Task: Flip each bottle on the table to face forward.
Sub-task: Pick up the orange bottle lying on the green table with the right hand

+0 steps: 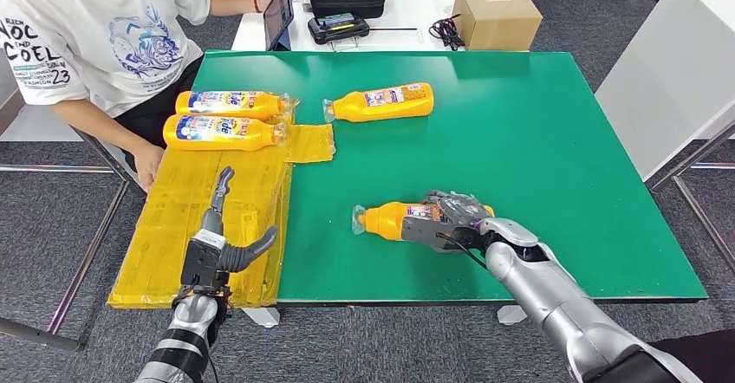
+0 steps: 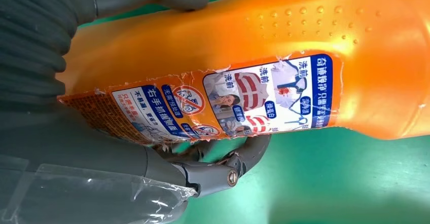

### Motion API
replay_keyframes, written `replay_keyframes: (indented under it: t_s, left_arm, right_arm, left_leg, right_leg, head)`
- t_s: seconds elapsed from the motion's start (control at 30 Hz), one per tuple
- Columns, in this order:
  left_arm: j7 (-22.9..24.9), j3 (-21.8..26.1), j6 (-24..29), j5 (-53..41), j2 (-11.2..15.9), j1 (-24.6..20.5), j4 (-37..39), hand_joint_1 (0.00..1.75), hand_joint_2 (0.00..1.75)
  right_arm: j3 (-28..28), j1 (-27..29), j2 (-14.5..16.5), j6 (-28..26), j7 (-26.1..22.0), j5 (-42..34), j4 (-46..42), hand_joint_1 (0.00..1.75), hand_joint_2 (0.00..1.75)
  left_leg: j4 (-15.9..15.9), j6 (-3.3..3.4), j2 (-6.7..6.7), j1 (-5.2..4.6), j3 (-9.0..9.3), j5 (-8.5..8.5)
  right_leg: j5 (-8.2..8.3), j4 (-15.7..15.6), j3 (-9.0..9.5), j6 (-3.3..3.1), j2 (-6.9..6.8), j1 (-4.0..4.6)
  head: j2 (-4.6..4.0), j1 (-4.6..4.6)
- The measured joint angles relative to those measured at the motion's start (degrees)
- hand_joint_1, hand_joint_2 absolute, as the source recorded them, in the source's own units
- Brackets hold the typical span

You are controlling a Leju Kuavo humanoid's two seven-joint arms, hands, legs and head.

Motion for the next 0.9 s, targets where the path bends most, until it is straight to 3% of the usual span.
replay_keyframes:
  t_s: [0.43,0.53,0.67,0.9]
  left_arm:
    - [-0.2,-0.3,-0.6,1.7,-0.2,-0.3,0.8,0.00,1.75]
    - [-0.2,-0.4,-0.7,2.1,-0.3,-0.3,0.8,0.00,1.75]
    - [-0.1,-0.4,-1.1,1.8,-0.4,0.4,-0.1,0.00,1.75]
    - [0.2,-0.4,-1.6,1.3,-0.8,0.9,-1.2,0.00,1.75]
  right_arm:
    - [1.9,-1.4,-1.8,1.1,0.2,-0.9,0.1,1.75,1.75]
    - [1.5,0.0,-1.7,-3.7,-0.4,-2.4,-1.1,1.75,1.75]
    - [-3.8,7.8,1.6,-15.4,-4.4,-3.1,-7.4,1.75,1.75]
    - [-11.0,15.0,5.8,-17.3,-6.1,-2.4,-15.2,1.75,1.75]
  left_leg:
    - [0.0,0.00,0.00,0.00,-0.01,0.00]
    - [0.0,0.00,-0.03,0.01,-0.03,0.00]
    - [0.0,0.00,-0.03,0.02,-0.21,-0.01]
    - [0.0,-0.01,-0.15,0.08,-0.43,-0.01]
  right_leg:
    - [0.00,0.0,-0.01,0.00,0.00,0.00]
    - [0.00,0.0,0.01,0.00,-0.02,0.01]
    - [0.00,0.0,-0.16,0.00,-0.03,0.04]
    - [-0.04,0.0,-0.34,-0.02,-0.08,0.08]
  head:
    - [0.00,0.00]
    - [0.00,0.01]
    - [0.00,-0.02]
    - [0.00,-0.01]
